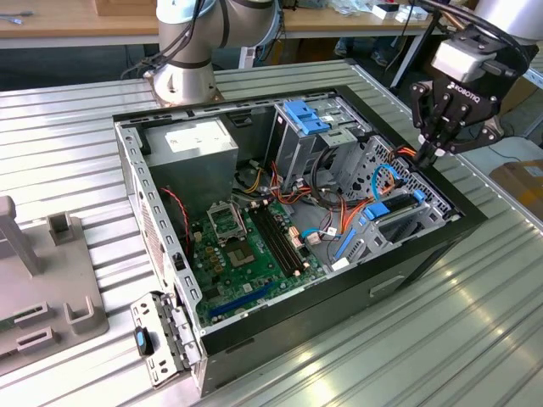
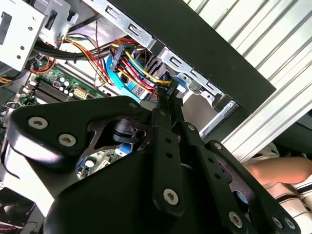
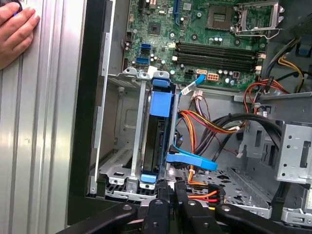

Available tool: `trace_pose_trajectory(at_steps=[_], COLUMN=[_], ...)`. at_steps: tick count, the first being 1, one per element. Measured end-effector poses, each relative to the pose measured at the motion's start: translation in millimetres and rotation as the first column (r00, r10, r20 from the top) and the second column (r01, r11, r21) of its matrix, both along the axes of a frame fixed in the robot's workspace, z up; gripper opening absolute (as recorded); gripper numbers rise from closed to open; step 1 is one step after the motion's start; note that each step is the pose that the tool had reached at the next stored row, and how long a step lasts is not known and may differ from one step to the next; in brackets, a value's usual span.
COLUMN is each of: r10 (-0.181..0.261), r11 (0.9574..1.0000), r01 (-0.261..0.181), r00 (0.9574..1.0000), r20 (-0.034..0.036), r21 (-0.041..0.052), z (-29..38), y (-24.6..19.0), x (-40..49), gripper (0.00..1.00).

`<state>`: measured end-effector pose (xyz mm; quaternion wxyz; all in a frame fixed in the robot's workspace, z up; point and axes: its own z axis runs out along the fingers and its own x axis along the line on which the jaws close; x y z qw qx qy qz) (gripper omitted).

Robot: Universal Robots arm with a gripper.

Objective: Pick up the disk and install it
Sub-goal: 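Insert the first disk wire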

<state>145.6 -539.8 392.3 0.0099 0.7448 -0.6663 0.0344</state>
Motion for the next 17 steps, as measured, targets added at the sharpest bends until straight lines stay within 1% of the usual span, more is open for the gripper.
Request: trace_pose_trajectory(at_steps=[1,2,3,5,6,7,8,10,11,12,15,16,17], r10=[-0.001,-0.002,-0.003,-0.003,-0.002,-0.003,-0.003,-0.003,-0.003,-0.003,-0.003,-0.003,-0.003], r11=[1.0000,0.9996,0.9984,0.9977,0.9971,0.9966,0.9948,0.9913,0.9904,0.9901,0.9900,0.9900,0.9900], r01=[0.001,0.002,0.003,0.002,0.002,0.002,0.002,0.002,0.002,0.002,0.002,0.002,0.001], r00=[1.0000,1.0000,1.0000,1.0000,1.0000,1.0000,1.0000,1.0000,1.0000,1.0000,1.0000,1.0000,0.9999], r20=[0.0000,-0.0001,-0.0001,0.0009,0.0020,0.0027,0.0035,0.0042,0.0049,0.0053,0.0053,0.0072,0.0107], r21=[0.0050,0.0272,0.0564,0.0684,0.0764,0.0825,0.1013,0.1316,0.1383,0.1406,0.1413,0.1413,0.1413], z=[-0.1,-0.1,-0.3,-1.0,-1.6,-2.3,-3.2,-3.7,-3.9,-3.9,-4.0,-4.1,-4.4], y=[-0.2,-0.7,-2.5,-5.3,-7.7,-10.1,-15.6,-22.2,-24.4,-25.5,-26.4,-26.5,-26.8], x=[0.0,0.0,0.0,-0.1,-0.1,-0.2,-1.0,-2.1,-2.4,-2.4,-2.5,-3.2,-4.0], gripper=[0.16,0.16,0.16,0.16,0.16,0.16,0.16,0.16,0.16,0.16,0.16,0.16,0.16])
